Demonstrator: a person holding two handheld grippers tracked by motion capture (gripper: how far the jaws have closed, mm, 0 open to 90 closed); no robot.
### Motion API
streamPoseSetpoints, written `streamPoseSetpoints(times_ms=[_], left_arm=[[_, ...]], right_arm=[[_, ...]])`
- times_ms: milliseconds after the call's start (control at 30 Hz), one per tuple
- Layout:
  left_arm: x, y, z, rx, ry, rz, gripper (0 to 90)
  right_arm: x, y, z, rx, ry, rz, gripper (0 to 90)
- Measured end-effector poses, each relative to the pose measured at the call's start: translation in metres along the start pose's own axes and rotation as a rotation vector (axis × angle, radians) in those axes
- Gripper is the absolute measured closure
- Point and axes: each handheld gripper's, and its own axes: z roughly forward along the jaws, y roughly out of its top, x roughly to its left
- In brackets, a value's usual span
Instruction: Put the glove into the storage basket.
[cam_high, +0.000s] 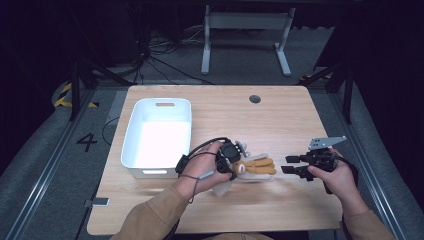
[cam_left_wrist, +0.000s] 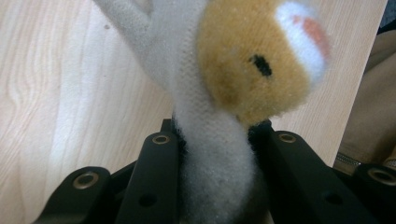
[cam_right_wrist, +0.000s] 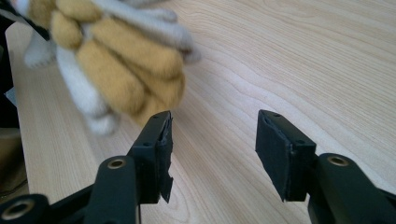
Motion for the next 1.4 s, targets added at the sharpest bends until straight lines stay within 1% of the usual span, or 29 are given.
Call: streamPoseSetpoints(times_ms=[67, 133, 167, 300, 400, 467, 533, 600, 633, 867, 1000, 1200, 1333, 1400], left_arm=[[0.003, -0.001, -0.003, -0.002, -0.022, -0.013, 73.5], [0.005, -0.001, -0.005, -0.006, -0.022, -0.02, 73.6], [0.008, -0.002, -0.01, -0.005, -0.016, -0.035, 73.6], [0.012, -0.003, -0.016, -0.015, -0.014, -0.045, 73.6], [0.016, -0.004, -0.025, -0.029, -0.013, -0.069, 73.5], [0.019, -0.005, -0.031, -0.048, -0.024, -0.104, 73.5], [0.021, -0.006, -0.034, -0.047, -0.025, -0.12, 73.5], [0.022, -0.008, -0.038, -0.055, -0.013, -0.136, 73.5], [0.024, -0.009, -0.041, -0.051, -0.007, -0.146, 73.5], [0.029, -0.017, -0.056, -0.076, 0.008, -0.22, 73.5], [0.032, -0.02, -0.067, -0.084, 0.03, -0.251, 73.5], [0.039, -0.028, -0.082, -0.1, 0.062, -0.313, 73.5], [0.043, -0.036, -0.094, -0.11, 0.081, -0.34, 73.5], [0.044, -0.039, -0.099, -0.108, 0.108, -0.346, 73.4]], right_arm=[[-0.001, 0.0, 0.001, 0.002, 0.0, 0.005, 46.8], [-0.001, -0.001, 0.002, 0.01, 0.006, 0.008, 46.5], [-0.002, -0.001, 0.003, 0.019, 0.009, 0.01, 46.5], [-0.002, -0.002, 0.005, 0.029, 0.014, 0.014, 46.4], [-0.004, -0.002, 0.006, 0.033, 0.012, 0.017, 46.5], [-0.005, -0.002, 0.006, 0.033, 0.015, 0.018, 46.5], [-0.006, -0.001, 0.007, 0.036, 0.016, 0.018, 46.5], [-0.007, 0.0, 0.009, 0.036, 0.021, 0.017, 46.4], [-0.007, 0.001, 0.009, 0.036, 0.023, 0.017, 46.5], [-0.011, 0.007, 0.017, 0.042, 0.036, 0.01, 46.5], [-0.012, 0.012, 0.021, 0.04, 0.048, 0.0, 46.5], [-0.013, 0.017, 0.028, 0.045, 0.066, -0.008, 46.4], [-0.014, 0.019, 0.031, 0.048, 0.072, -0.009, 46.5], [-0.014, 0.021, 0.033, 0.049, 0.076, -0.014, 46.4]])
